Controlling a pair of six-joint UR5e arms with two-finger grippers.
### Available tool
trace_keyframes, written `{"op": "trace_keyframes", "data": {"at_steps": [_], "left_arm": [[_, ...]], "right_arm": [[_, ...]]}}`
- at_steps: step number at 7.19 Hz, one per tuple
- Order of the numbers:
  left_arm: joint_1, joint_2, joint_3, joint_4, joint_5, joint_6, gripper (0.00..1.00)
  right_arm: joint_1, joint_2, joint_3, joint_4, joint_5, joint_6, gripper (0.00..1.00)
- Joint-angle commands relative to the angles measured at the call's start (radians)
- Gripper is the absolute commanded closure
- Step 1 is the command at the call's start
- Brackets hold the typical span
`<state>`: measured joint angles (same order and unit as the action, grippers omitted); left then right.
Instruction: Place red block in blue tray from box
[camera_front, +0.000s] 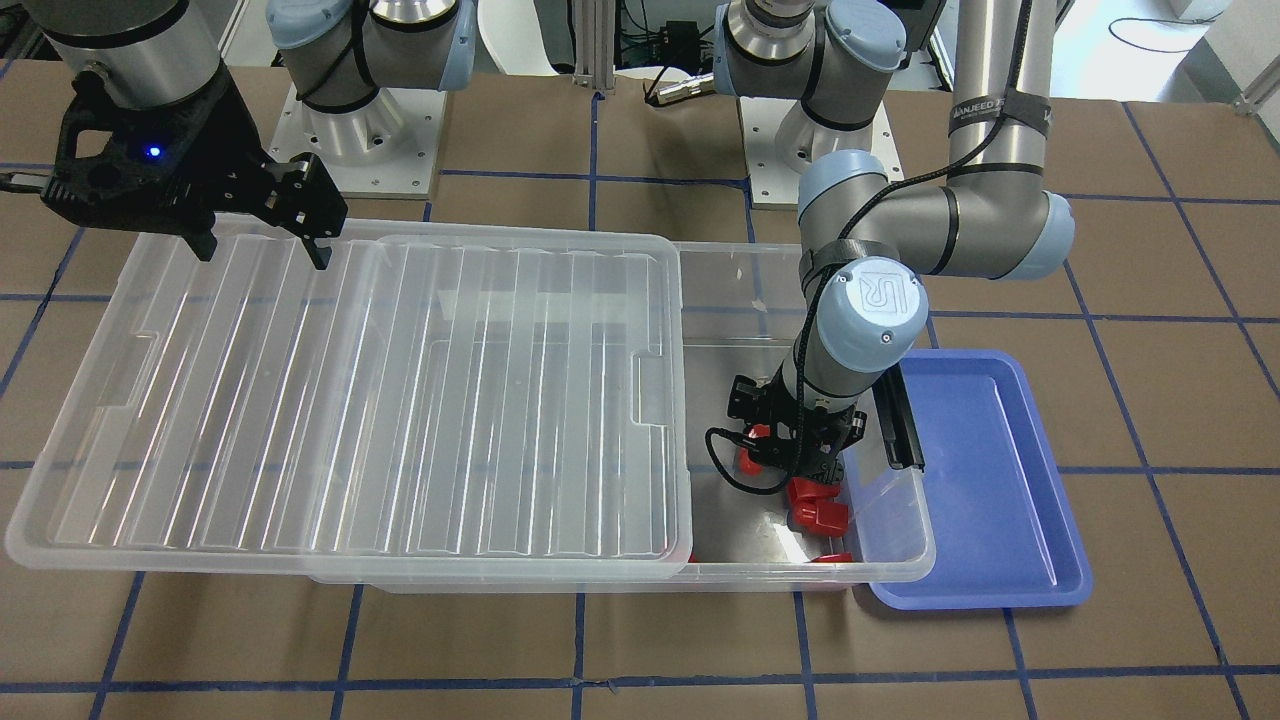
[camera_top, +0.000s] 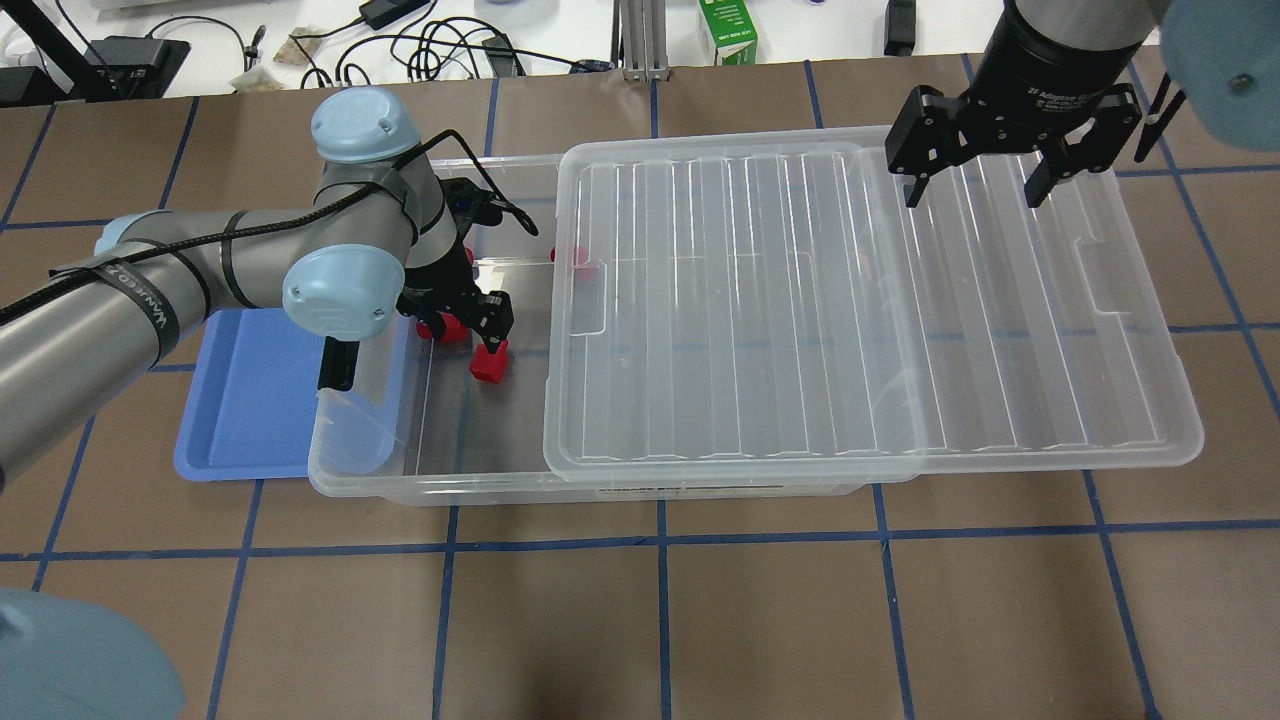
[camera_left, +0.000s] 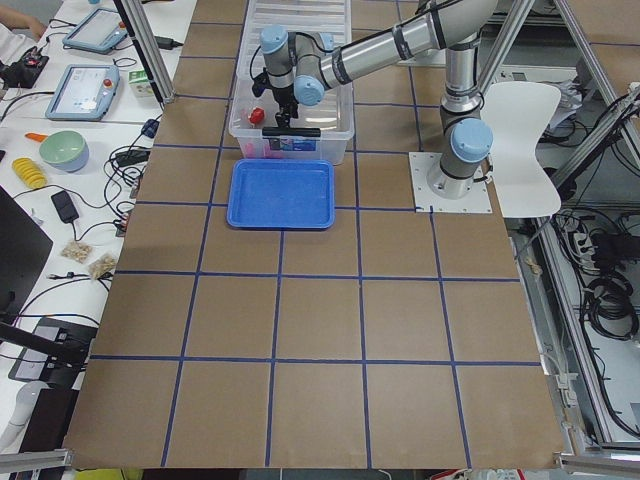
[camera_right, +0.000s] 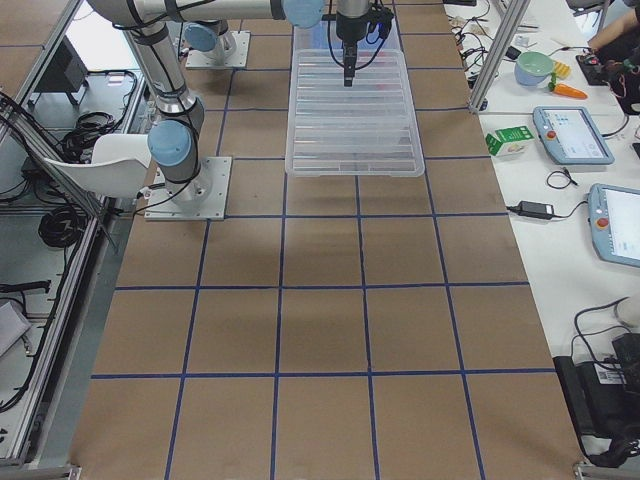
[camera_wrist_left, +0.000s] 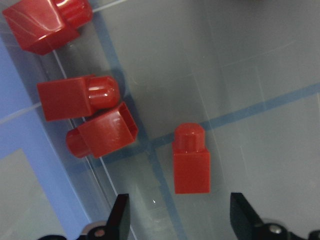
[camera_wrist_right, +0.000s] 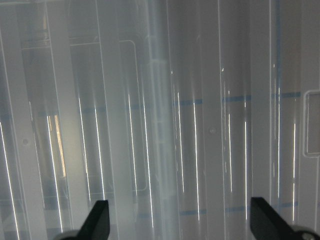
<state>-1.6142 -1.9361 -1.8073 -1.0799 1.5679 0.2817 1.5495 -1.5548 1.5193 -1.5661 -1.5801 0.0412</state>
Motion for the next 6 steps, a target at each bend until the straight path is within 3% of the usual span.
{"op": "trace_keyframes", "data": {"at_steps": [1,5,6], "left_arm": [[0.0,-0.023,-0.02,0.02,-0.017,0.011,0.25],[-0.003,-0.056,-0.02,0.04,-0.02,0.011,0.26],[-0.003,-0.058,-0.02,0.04,-0.02,0.007,0.61]], "right_arm": [[0.0,0.004,0.001,-0.015,0.0,-0.006,0.0],[0.0,0.001,0.001,-0.015,0.0,-0.006,0.0],[0.0,0.002,0.001,-0.015,0.0,-0.006,0.0]]}}
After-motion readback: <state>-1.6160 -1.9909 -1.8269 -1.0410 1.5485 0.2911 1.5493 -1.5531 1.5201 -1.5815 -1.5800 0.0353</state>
